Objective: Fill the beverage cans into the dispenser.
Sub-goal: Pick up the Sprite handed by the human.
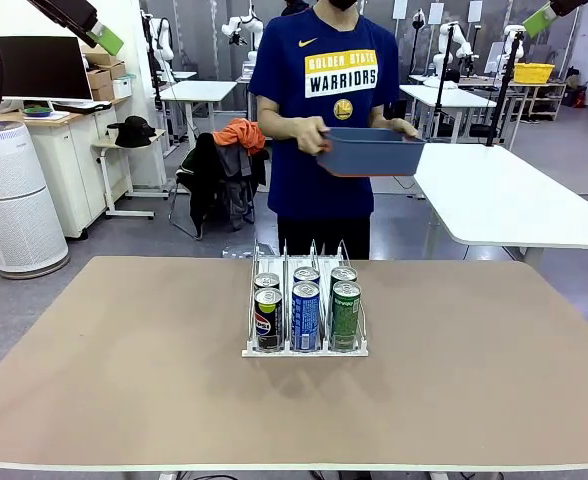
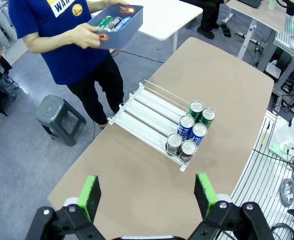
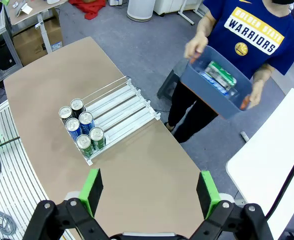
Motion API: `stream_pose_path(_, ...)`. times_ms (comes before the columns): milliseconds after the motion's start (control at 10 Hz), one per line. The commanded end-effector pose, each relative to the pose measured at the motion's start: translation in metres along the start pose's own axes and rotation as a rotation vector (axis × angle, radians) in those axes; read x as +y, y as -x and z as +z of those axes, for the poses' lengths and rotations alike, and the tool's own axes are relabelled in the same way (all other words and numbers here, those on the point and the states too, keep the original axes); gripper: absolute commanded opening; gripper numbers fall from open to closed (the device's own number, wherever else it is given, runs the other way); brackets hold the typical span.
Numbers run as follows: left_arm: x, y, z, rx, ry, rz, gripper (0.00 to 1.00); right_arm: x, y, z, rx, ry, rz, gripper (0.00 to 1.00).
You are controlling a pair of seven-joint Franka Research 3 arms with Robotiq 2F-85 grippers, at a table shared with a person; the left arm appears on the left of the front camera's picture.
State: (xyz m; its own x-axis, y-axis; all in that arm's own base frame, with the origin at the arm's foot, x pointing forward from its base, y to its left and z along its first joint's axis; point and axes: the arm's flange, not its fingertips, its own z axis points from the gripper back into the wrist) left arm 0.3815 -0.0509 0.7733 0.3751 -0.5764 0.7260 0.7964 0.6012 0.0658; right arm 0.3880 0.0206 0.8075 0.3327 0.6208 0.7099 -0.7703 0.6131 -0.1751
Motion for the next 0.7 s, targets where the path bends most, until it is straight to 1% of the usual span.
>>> stream_pose_path(0,-0.0011,0.0004,-0.0006,0.005,-0.003,-0.001,1.0,0.0012,-0.001,-0.0007,0.001,-0.001,0.002,1.0)
stream_pose_path(600,-0.0011,0.0004,-0.0006,0.005,-0.003,-0.001,1.0,0.0012,-0.001,-0.0007,0.001,-0.001,0.002,1.0)
